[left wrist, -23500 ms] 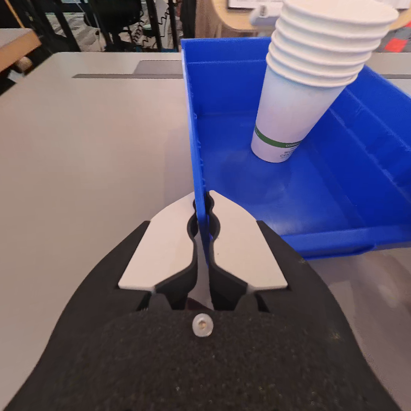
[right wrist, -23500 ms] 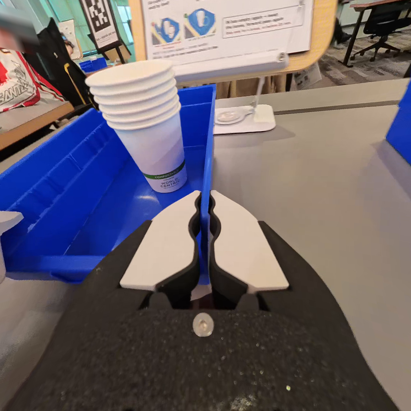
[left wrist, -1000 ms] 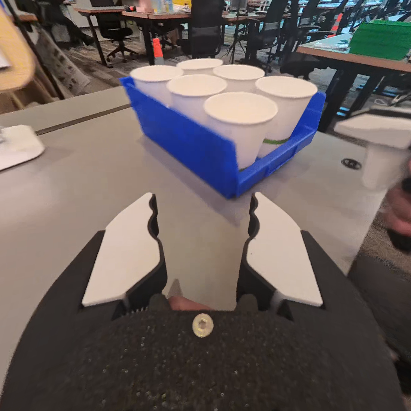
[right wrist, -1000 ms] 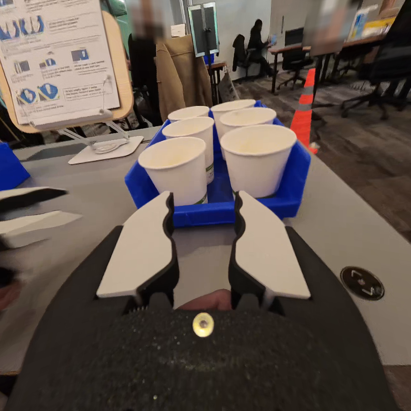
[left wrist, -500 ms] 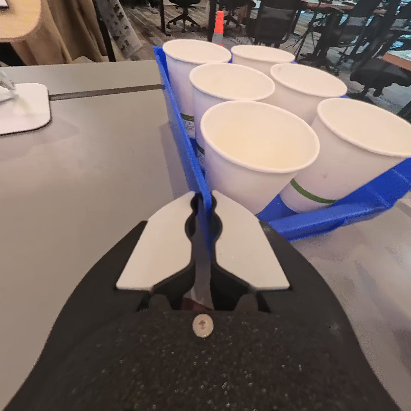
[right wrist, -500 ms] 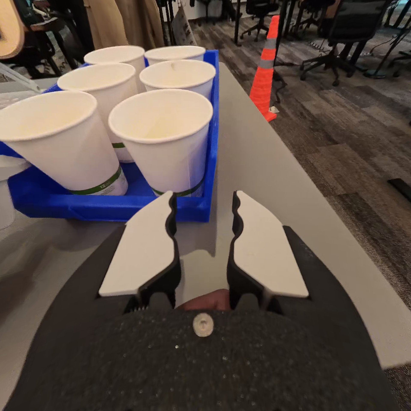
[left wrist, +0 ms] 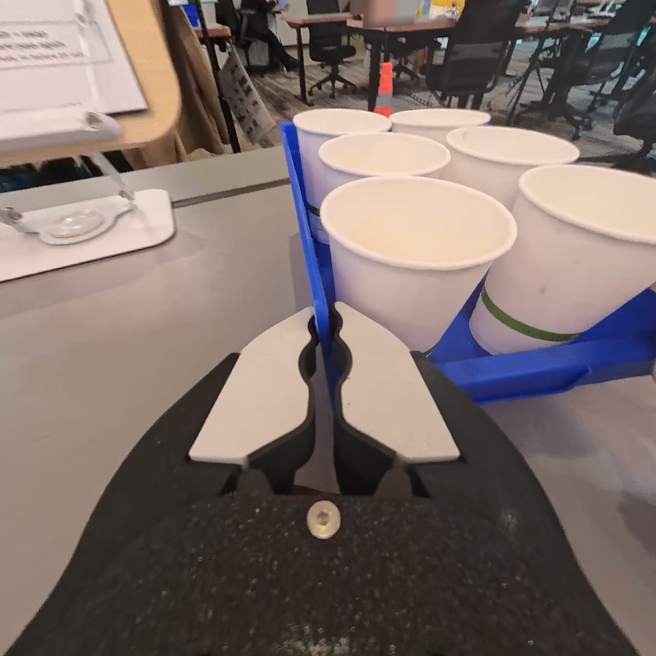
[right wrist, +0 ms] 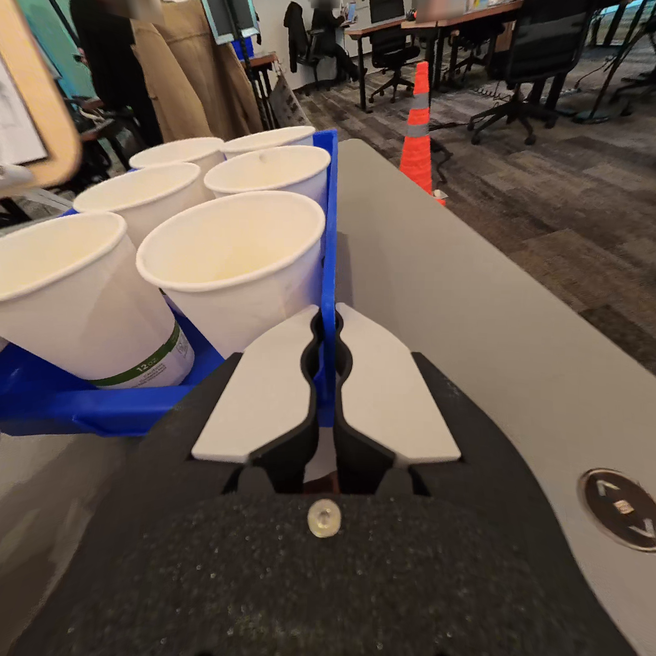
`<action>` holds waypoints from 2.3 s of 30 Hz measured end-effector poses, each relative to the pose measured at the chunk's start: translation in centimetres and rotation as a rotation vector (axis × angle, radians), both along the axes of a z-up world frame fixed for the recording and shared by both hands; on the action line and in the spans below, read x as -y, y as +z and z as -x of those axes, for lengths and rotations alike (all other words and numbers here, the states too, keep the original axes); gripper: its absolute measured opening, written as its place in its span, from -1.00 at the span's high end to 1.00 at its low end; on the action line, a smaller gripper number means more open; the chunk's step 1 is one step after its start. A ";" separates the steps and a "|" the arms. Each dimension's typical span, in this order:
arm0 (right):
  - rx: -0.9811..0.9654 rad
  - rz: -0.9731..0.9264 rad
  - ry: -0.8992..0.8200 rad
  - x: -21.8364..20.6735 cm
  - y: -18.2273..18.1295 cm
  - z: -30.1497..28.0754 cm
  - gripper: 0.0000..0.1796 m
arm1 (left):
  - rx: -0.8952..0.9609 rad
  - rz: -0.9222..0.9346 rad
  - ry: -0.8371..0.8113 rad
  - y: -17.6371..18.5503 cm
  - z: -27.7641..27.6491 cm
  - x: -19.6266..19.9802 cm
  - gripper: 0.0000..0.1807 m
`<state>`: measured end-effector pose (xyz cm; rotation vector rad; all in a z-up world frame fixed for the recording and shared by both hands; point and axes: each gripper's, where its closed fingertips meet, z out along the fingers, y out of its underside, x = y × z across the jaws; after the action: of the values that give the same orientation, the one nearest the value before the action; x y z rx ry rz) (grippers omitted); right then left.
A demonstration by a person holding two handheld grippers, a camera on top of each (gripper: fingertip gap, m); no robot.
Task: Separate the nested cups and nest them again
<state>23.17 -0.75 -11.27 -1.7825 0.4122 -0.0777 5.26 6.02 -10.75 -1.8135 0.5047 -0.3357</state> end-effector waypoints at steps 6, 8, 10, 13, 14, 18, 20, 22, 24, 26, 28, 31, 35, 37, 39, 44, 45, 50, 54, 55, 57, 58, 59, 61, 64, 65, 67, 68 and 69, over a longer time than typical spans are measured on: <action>0.017 -0.085 0.083 -0.6 2.2 8.2 0.97 | -0.004 -0.079 0.095 1.9 8.3 0.5 0.96; 0.002 -0.091 0.136 -1.1 2.5 12.0 0.97 | -0.001 -0.076 0.139 2.2 12.1 1.0 0.96; -0.001 -0.085 0.199 -1.9 2.5 15.9 0.97 | -0.002 -0.068 0.193 2.2 16.3 1.3 0.96; -0.002 -0.065 0.289 -3.3 2.3 21.8 0.97 | 0.003 -0.059 0.274 2.1 22.4 1.6 0.96; 0.005 -0.058 0.314 -3.7 2.1 23.6 0.96 | 0.008 -0.054 0.299 2.0 24.2 1.7 0.96; 0.003 -0.022 0.395 -5.3 1.1 29.3 0.96 | 0.014 -0.040 0.374 1.1 30.2 1.9 0.96; 0.000 -0.005 0.418 -5.8 0.4 30.8 0.96 | 0.022 -0.035 0.384 0.7 32.0 1.8 0.96; 0.010 0.005 0.423 -6.2 -0.3 31.5 0.96 | 0.018 -0.037 0.374 0.1 32.8 1.6 0.95; 0.033 0.001 0.419 -6.1 -0.5 31.7 0.96 | 0.013 -0.027 0.372 -0.7 33.2 1.3 0.95; 0.028 0.016 0.433 -5.9 -0.7 32.0 0.96 | 0.022 -0.004 0.382 -1.1 33.4 1.2 0.96; 0.007 0.040 0.458 -5.8 -1.1 32.2 0.95 | 0.038 0.044 0.408 -1.7 33.7 1.0 0.96; 0.000 0.057 0.521 -4.8 -1.0 32.1 0.71 | 0.012 0.103 0.402 -2.6 34.0 1.2 0.38; -0.023 0.056 0.689 -0.6 -0.7 31.0 0.64 | 0.015 0.119 0.349 -2.8 35.7 4.8 0.37; -0.004 0.011 0.774 2.1 -0.5 29.9 0.65 | 0.013 0.109 0.348 -2.9 37.7 7.0 0.38; 0.038 -0.065 0.785 4.3 0.1 27.9 0.70 | 0.032 0.084 0.388 -2.7 40.8 8.4 0.41; 0.156 -0.217 0.676 5.8 2.9 23.8 0.81 | 0.041 0.042 0.570 -1.2 51.0 5.9 0.43; 0.163 -0.232 0.656 5.6 3.0 23.5 0.82 | 0.016 0.034 0.609 -1.1 53.0 4.6 0.43; 0.080 -0.196 0.663 4.9 1.4 23.9 0.83 | 0.071 0.166 0.662 -2.3 58.3 -1.0 0.36; 0.054 -0.182 0.682 4.9 1.1 24.6 0.84 | 0.122 0.197 0.654 -2.3 59.4 -3.9 0.39; 0.059 -0.176 0.686 5.0 1.0 24.8 0.84 | 0.110 0.195 0.659 -2.4 59.6 -4.3 0.45; 0.060 -0.165 0.700 5.1 0.8 25.4 0.84 | 0.105 0.200 0.628 -2.4 59.5 -4.9 0.83; 0.056 -0.162 0.710 5.3 0.7 25.8 0.84 | 0.090 0.208 0.606 -2.6 59.3 -4.9 0.90; 0.052 -0.158 0.724 5.4 0.6 26.3 0.83 | 0.074 0.209 0.606 -2.7 59.4 -4.7 0.91; 0.053 -0.143 0.758 5.8 0.2 27.6 0.83 | 0.058 0.204 0.608 -2.7 59.2 -3.9 0.93; 0.069 -0.105 0.807 6.3 -0.7 30.2 0.81 | 0.052 0.165 0.614 -2.7 58.7 -1.6 0.97; 0.068 -0.094 0.824 6.4 -1.0 31.3 0.80 | 0.032 0.152 0.631 -2.7 58.8 -0.6 0.97; 0.089 -0.076 0.838 6.3 -1.3 33.7 0.77 | -0.012 0.137 0.666 -2.7 59.0 1.6 0.97; 0.103 -0.063 0.835 6.0 -1.4 35.1 0.73 | -0.015 0.133 0.680 -2.7 59.1 2.7 0.96; 0.110 -0.052 0.854 5.9 -1.4 36.9 0.68 | -0.020 0.128 0.691 -2.7 59.1 3.8 0.96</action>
<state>-13.74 -6.66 -12.64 -1.7598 -0.4385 0.4288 -53.86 2.21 -13.42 -1.9928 -0.1503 0.1299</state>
